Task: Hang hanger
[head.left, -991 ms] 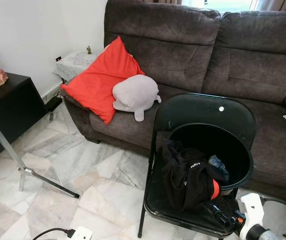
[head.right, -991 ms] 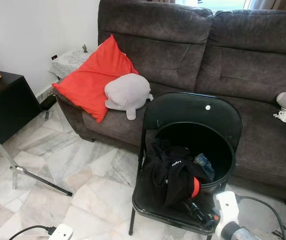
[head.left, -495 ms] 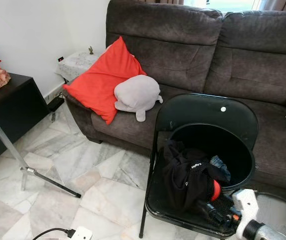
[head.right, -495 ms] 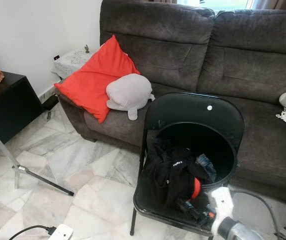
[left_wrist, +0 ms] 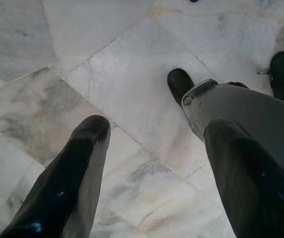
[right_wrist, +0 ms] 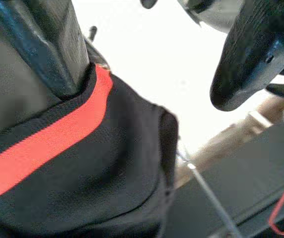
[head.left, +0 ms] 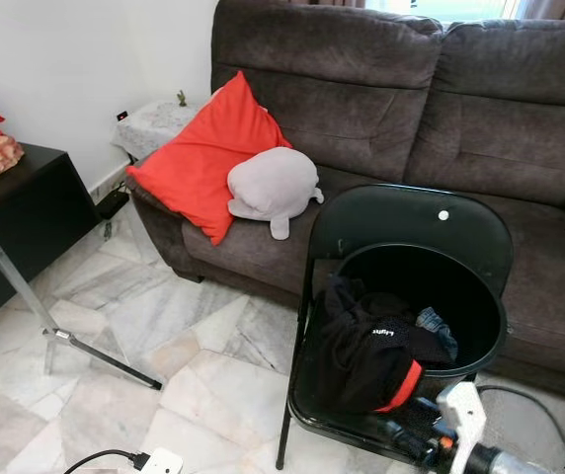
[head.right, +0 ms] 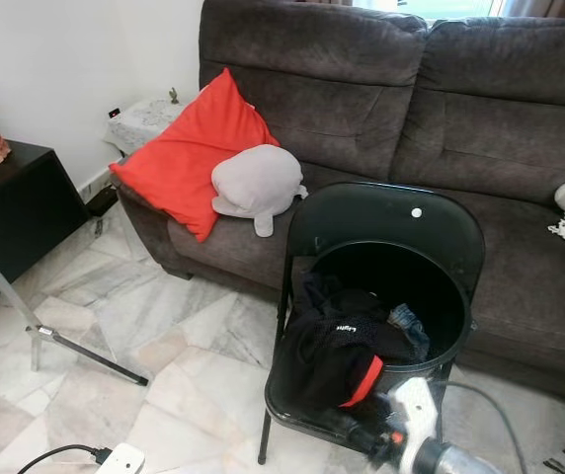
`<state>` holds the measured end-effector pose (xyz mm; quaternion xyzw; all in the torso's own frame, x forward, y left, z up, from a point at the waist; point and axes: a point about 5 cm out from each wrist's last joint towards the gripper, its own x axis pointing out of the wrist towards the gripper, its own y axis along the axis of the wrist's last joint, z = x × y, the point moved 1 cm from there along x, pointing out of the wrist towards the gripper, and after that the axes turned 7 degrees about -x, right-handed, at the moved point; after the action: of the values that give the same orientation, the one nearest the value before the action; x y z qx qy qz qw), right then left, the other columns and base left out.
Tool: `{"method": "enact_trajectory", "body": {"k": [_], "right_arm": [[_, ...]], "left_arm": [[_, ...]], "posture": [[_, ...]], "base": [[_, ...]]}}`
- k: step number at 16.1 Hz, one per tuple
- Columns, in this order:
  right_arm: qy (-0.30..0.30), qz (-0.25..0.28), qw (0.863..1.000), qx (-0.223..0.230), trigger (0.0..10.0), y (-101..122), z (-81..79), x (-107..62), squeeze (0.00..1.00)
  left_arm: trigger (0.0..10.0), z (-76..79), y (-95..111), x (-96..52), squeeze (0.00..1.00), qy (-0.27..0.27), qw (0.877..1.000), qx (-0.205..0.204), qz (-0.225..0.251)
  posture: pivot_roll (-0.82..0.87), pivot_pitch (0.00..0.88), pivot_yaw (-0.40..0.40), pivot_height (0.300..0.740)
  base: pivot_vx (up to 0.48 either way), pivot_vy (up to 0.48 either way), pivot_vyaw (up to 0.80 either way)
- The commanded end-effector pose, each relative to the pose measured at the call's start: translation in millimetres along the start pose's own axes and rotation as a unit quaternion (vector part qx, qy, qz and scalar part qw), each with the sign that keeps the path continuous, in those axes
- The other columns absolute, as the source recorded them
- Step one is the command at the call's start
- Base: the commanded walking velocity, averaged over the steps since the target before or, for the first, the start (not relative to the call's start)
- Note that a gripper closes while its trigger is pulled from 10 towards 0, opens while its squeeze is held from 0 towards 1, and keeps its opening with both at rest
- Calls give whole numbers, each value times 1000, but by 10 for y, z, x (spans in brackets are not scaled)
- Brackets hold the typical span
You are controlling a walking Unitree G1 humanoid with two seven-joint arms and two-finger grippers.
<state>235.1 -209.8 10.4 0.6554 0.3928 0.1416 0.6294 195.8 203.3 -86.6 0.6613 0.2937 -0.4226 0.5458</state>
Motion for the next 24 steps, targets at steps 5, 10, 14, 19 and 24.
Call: {"method": "enact_trajectory", "body": {"k": [5,10,14,19,24], "right_arm": [[-48,43,998,-18,10000,194,91,74,0],[-84,135,987,22,10000,442,93,167,0],[7,97,995,21,10000,335,-153,252,0],[19,86,996,22,10000,296,-197,260,0],[19,86,996,22,10000,296,-197,260,0]], "left_arm": [[10000,-55,-55,-14,0,9,1000,0,-12],[10000,-51,-50,-13,0,7,1000,2,-13],[10000,-48,-46,-12,0,7,1000,1,-12],[10000,-46,-46,-12,0,7,1000,1,-12],[10000,-46,-46,-12,0,7,1000,1,-12]], "posture": [[-46,55,93,740],[-45,57,94,740],[-44,55,92,740],[-44,55,92,740],[-44,55,92,740]], "base": [[0,0,0],[0,0,0],[0,0,0],[0,0,0],[0,0,0]]}}
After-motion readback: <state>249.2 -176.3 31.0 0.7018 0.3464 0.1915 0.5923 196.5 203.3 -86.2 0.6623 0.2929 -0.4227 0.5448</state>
